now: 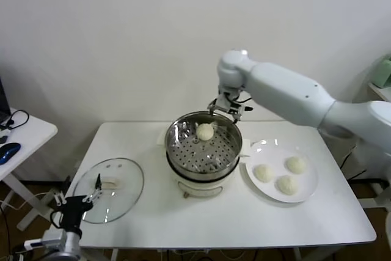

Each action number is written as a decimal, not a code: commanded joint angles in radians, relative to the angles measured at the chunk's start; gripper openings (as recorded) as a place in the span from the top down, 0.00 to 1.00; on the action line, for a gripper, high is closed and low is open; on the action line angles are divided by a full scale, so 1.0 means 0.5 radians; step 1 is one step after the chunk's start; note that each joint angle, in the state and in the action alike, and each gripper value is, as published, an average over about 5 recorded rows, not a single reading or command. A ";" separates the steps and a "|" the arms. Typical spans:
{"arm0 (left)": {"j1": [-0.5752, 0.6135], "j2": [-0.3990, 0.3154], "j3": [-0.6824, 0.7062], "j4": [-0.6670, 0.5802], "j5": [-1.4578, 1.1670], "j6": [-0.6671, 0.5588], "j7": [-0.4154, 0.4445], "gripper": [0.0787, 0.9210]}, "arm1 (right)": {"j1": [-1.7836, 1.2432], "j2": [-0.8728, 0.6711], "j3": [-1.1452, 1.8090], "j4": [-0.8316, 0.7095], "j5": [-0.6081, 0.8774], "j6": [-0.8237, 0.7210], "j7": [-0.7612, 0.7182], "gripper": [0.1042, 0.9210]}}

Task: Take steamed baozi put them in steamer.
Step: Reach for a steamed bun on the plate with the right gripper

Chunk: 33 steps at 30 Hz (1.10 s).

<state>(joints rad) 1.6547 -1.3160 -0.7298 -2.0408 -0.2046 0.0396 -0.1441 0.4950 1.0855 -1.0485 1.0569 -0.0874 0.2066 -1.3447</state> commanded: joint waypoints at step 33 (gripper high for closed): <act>0.032 -0.034 -0.011 0.028 -0.006 -0.023 -0.038 0.12 | -0.770 -0.378 0.089 -0.259 0.343 -0.584 0.254 0.12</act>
<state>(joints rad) 1.6701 -1.3326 -0.7353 -2.0291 -0.2068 0.0286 -0.1610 0.1687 0.8972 -1.0153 0.9392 0.0948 -0.0707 -1.2424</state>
